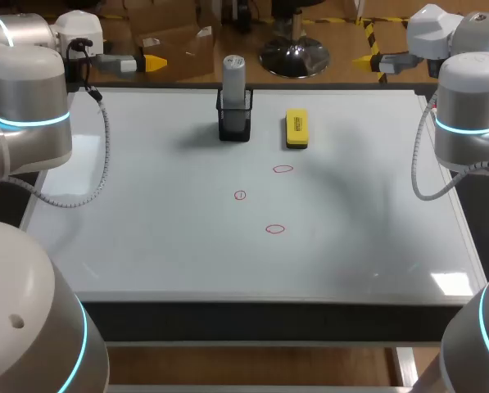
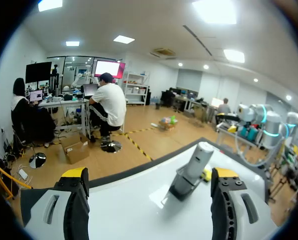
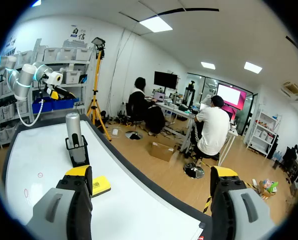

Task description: Pick up the inspection probe, press it on each red-marked spot on the whiteboard one by one, put down the probe, pick up the eraser, and wipe off all the red marks.

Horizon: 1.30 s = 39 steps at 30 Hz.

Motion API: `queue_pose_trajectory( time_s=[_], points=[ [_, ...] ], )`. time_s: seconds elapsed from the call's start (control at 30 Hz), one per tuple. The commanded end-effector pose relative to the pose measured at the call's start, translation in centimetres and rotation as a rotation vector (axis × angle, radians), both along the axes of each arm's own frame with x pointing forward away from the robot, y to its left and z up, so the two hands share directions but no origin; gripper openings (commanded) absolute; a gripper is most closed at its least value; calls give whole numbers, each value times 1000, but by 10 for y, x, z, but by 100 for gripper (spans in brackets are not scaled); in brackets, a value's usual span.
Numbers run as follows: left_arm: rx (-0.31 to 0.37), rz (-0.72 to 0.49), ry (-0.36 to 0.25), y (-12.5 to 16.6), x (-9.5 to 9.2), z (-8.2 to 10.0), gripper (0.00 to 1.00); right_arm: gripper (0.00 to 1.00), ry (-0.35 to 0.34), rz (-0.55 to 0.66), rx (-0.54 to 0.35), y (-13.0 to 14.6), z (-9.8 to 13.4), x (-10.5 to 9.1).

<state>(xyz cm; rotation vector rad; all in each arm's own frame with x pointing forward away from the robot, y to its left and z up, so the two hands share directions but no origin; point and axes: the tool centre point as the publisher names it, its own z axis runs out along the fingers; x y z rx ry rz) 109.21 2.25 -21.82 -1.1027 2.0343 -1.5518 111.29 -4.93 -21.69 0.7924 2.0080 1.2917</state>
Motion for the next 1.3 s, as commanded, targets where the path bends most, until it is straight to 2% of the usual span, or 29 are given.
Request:
queue_pose_trajectory(
  time_s=[0.03,0.23,0.63,0.9,1.13,1.3],
  points=[
    [0,0,0,0,0,0,100,100,1,1,0,0,0,1],
    [-15,-70,-50,-7,-1,0,100,100,1,1,0,0,0,1],
    [-44,-404,-172,-35,-2,1,100,100,1,1,0,0,0,1],
    [-65,-576,-197,-57,-3,-2,100,100,1,1,0,0,0,1],
    [-110,-656,-197,-77,2,-8,100,100,1,1,0,0,0,1],
    [-116,-701,-193,-93,5,-14,100,100,1,1,0,0,0,1]
  ],
)
